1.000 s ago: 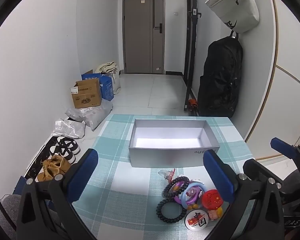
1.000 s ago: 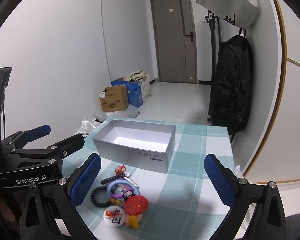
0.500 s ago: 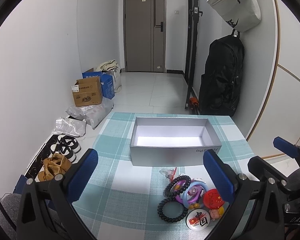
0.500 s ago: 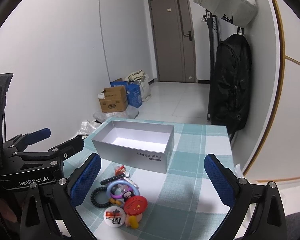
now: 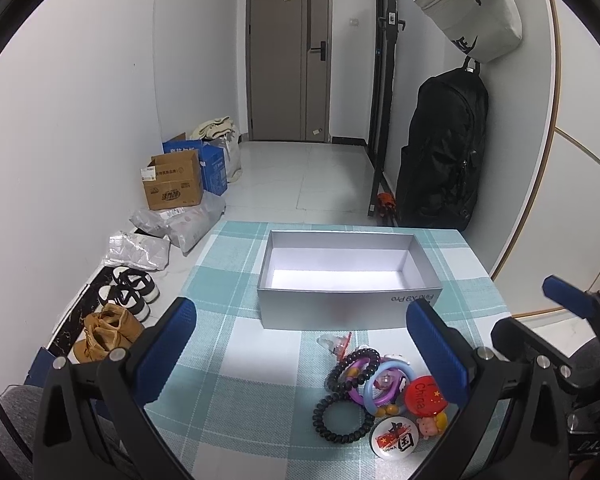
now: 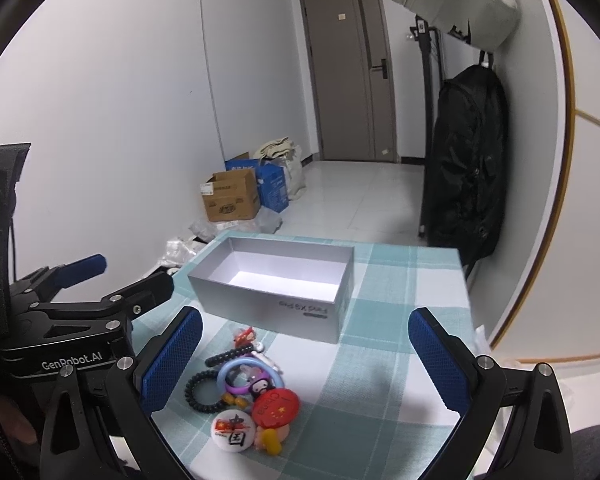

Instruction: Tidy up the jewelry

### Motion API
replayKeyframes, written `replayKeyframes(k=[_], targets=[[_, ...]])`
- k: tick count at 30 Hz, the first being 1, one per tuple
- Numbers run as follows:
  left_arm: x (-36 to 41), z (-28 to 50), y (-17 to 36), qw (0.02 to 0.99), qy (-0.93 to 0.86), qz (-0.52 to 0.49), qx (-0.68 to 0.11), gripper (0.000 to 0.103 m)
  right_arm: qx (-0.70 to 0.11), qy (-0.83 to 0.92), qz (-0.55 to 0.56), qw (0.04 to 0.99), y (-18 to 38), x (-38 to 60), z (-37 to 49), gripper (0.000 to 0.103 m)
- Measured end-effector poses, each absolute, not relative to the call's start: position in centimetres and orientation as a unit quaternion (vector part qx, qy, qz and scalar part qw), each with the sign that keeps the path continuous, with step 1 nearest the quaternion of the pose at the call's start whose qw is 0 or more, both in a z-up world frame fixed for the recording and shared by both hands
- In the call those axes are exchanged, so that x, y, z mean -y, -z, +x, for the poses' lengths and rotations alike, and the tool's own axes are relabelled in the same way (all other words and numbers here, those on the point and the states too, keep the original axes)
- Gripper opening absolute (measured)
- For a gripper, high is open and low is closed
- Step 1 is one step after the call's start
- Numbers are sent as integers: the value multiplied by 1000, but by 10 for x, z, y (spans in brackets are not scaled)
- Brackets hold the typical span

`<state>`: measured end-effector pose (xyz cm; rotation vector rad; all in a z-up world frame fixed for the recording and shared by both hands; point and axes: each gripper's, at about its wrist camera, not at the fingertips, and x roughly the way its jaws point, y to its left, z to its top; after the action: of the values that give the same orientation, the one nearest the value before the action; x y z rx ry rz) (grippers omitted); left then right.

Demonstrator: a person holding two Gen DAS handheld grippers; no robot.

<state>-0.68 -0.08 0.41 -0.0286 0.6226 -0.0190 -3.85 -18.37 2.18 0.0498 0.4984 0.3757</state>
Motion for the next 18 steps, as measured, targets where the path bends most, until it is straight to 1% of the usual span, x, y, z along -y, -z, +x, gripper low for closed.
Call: replayKeyframes(k=[2, 6, 9, 11, 14, 16, 18], targets=[[0, -5, -2, 950, 12, -18, -311, 102, -254, -186, 20, 949, -19, 182, -37, 103], [1, -2, 2, 947, 18, -20, -320, 102, -307, -191, 4, 932, -7, 179, -29, 103], [-2, 1, 5, 944, 23, -26, -329, 102, -345, -213, 12, 914, 4, 176, -20, 103], [-6, 4, 8, 939, 25, -33, -340, 102, -343, -226, 11, 912, 13, 172, -17, 103], [-16, 7, 15, 931, 21, -45, -360, 102, -387, -247, 35, 888, 25, 167, -14, 102], [-22, 8, 18, 928, 13, -49, -369, 102, -410, -261, 50, 873, 32, 164, -13, 95], [-28, 9, 21, 925, 6, -53, -376, 102, -432, -262, 47, 862, 41, 162, -9, 91]])
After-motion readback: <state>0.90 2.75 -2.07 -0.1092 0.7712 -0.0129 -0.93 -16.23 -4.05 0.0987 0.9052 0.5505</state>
